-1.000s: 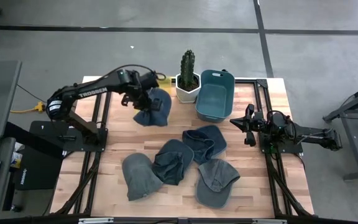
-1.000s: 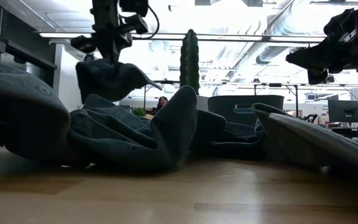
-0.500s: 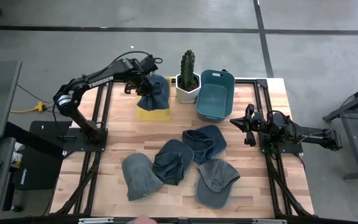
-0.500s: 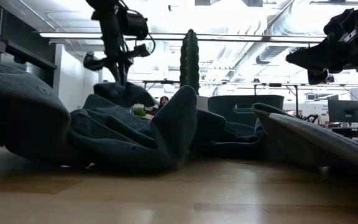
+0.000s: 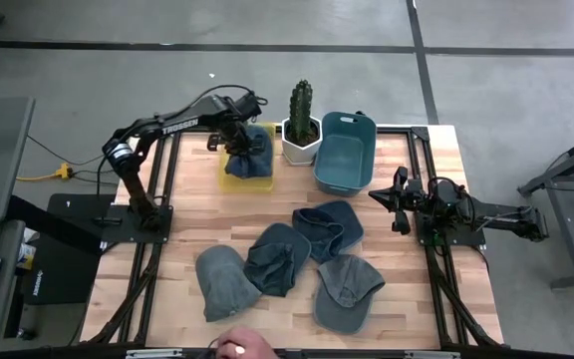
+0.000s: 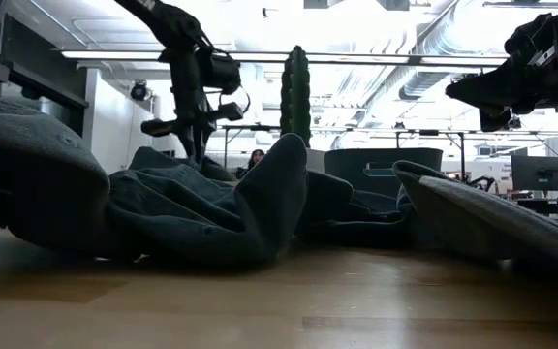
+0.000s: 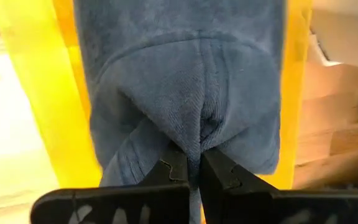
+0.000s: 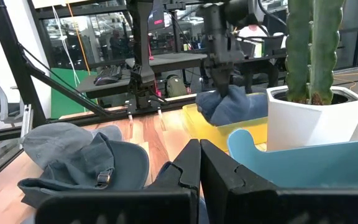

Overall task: Pick & Place hat
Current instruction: Put the left blue cap into the yellow bin

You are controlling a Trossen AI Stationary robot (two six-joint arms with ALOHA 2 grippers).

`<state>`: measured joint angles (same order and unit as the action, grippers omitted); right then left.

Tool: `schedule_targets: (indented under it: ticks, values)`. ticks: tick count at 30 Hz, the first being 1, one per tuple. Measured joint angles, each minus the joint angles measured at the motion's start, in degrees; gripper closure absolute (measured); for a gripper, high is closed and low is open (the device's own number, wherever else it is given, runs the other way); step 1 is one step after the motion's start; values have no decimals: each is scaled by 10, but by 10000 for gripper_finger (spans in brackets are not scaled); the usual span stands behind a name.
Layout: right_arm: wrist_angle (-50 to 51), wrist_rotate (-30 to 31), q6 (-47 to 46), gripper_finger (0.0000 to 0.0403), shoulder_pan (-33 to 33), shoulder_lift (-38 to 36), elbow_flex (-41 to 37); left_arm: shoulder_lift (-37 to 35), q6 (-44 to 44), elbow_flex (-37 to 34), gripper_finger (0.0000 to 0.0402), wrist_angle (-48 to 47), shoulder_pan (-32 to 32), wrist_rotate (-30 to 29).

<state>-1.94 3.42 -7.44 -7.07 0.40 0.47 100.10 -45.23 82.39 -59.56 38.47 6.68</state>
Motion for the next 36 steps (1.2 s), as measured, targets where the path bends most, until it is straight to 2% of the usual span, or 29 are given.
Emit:
schedule_targets:
  ticks: [16, 21, 26, 36]
  values:
    - [0, 0, 0, 402, 0, 0, 0, 46, 11, 0, 401, 14, 6, -19]
    - [0, 0, 0, 402, 0, 0, 0, 47, 22, 0, 386, 14, 5, -25]
    - [0, 0, 0, 402, 0, 0, 0, 47, 39, 0, 334, 13, 5, -27]
    - [0, 0, 0, 402, 0, 0, 0, 33, 47, 1, 187, 14, 0, -22]
